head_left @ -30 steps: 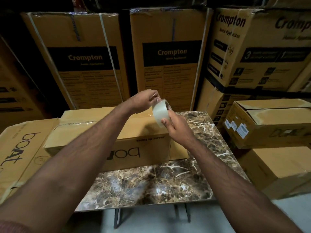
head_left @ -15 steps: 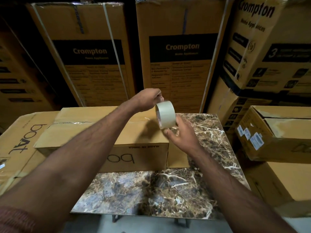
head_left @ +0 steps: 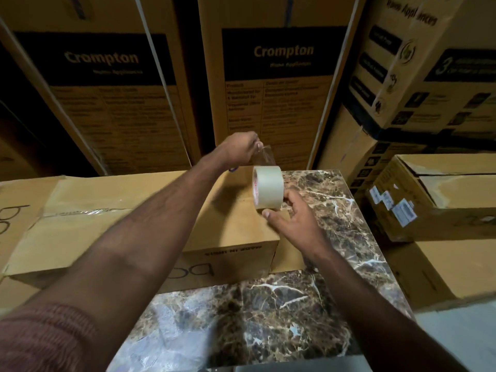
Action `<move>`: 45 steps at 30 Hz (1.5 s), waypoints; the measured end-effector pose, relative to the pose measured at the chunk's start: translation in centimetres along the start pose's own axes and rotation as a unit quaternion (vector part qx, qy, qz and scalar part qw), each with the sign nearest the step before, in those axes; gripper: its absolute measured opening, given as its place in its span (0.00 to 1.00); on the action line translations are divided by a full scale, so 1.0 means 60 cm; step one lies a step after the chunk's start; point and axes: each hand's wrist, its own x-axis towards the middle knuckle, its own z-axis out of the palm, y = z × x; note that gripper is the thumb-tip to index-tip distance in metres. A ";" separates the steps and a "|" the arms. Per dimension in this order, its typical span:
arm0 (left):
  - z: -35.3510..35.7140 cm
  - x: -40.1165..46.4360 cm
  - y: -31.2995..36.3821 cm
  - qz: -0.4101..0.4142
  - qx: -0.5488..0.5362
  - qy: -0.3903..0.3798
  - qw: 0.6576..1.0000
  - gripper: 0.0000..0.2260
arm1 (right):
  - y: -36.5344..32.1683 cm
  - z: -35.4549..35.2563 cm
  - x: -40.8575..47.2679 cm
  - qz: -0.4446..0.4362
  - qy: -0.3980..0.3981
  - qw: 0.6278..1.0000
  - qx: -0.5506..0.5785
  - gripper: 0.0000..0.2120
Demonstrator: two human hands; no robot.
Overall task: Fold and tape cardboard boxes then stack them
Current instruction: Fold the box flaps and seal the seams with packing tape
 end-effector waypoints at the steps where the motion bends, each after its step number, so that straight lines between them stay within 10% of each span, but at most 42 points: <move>1: -0.004 0.011 -0.002 0.003 0.007 -0.016 1.000 0.10 | 0.003 0.004 0.004 0.006 0.000 1.000 -0.008 0.20; 8: 0.022 0.055 -0.030 0.021 0.108 -0.074 0.991 0.11 | -0.035 0.000 0.032 -0.011 0.089 0.995 0.052 0.13; 45: 0.086 0.133 -0.110 0.057 0.086 -0.151 0.983 0.10 | -0.061 -0.001 0.080 0.069 0.003 0.986 0.153 0.08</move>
